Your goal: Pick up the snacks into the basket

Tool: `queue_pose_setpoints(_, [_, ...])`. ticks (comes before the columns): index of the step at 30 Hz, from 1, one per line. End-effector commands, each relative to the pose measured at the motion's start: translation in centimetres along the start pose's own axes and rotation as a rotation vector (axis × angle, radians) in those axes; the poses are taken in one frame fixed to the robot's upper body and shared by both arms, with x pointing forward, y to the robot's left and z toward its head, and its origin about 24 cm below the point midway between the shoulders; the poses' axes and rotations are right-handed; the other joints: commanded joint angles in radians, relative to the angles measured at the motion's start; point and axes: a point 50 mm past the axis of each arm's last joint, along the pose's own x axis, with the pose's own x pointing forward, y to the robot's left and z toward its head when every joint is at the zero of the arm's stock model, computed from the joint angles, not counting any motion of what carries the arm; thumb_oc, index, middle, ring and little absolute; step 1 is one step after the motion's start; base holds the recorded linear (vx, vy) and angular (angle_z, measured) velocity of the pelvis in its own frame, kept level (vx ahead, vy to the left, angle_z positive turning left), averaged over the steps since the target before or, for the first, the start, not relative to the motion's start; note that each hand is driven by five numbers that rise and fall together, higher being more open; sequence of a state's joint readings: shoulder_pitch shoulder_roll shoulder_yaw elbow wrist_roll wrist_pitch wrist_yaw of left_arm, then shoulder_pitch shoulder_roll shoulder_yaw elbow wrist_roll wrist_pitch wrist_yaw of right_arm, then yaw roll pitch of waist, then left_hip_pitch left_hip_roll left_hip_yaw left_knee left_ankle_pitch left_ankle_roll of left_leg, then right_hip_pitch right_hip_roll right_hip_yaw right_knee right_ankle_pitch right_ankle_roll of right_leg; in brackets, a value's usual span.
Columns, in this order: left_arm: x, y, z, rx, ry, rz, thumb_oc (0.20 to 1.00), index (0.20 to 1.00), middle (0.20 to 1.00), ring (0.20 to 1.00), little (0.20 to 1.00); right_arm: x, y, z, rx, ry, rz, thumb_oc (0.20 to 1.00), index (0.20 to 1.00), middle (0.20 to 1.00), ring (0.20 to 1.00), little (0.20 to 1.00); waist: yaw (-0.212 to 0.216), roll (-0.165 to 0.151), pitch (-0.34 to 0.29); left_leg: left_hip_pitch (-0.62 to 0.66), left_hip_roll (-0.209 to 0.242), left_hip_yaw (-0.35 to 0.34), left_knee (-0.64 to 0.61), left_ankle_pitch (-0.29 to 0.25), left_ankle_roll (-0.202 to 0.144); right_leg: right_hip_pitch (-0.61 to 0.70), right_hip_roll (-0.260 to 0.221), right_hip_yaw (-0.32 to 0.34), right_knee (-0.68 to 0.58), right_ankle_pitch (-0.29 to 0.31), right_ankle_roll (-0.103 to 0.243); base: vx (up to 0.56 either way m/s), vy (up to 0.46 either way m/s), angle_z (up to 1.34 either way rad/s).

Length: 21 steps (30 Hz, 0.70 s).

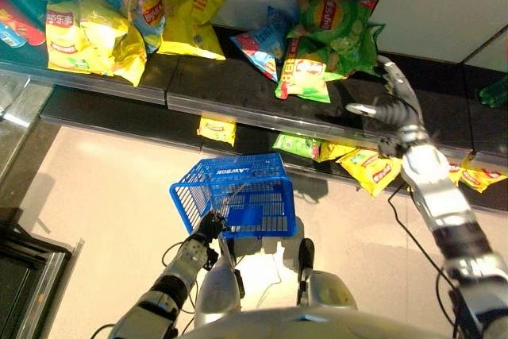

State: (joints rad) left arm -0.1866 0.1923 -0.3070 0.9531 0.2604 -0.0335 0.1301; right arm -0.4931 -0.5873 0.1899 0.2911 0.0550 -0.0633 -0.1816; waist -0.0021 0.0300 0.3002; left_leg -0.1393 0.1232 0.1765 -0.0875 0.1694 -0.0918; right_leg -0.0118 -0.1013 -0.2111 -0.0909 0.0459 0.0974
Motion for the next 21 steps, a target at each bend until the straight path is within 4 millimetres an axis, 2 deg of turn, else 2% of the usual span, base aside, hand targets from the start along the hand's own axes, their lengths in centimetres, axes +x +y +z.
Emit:
queue_pose_setpoints(1, [-0.1,4.4,-2.6,0.185,0.083,0.117,0.2,0.2,0.2,0.2,0.2,2.0,-0.8,3.0,-0.052,-0.106,-0.038,1.0,1.0,1.0,1.0,1.0,0.042,-0.037,-0.029,0.007,-0.036,0.006,0.004,-0.07,0.01,-0.113,-0.043,0.005,0.019,0.077,0.061,-0.03,0.015,0.05])
queue_pose_setpoints(10, [-0.1,5.3,-2.8,0.189,0.091,0.147,0.2,0.2,0.2,0.2,0.2,6.1,0.4,4.6,-0.143,-0.061,0.007,1.0,1.0,1.0,1.0,1.0,0.086,-0.044,-0.009,-0.026,-0.043,-0.014,0.013,-0.062,0.015,-0.133,-0.044,-0.006,0.021,0.085,0.059,-0.01,0.015,0.06])
queue_pose_setpoints(16, [-0.1,5.8,-2.7,0.191,0.084,0.161,0.2,0.2,0.2,0.2,0.2,7.8,-0.5,4.3,-0.202,0.026,-0.028,1.0,1.0,1.0,1.0,1.0,0.112,-0.046,0.01,-0.049,-0.046,-0.028,0.018,-0.057,0.017,-0.146,-0.046,-0.012,0.02,0.09,0.06,0.0,0.012,0.03])
queue_pose_setpoints(21, [0.0,6.1,-2.4,0.178,0.068,0.178,0.2,0.2,0.2,0.2,0.2,8.5,-0.3,4.7,-0.15,0.049,-0.052,1.0,1.0,1.0,1.0,1.0,0.133,-0.05,0.024,-0.074,-0.053,-0.041,0.021,-0.054,0.019,-0.158,-0.049,-0.016,0.018,0.094,0.062,0.0,0.022,0.09])
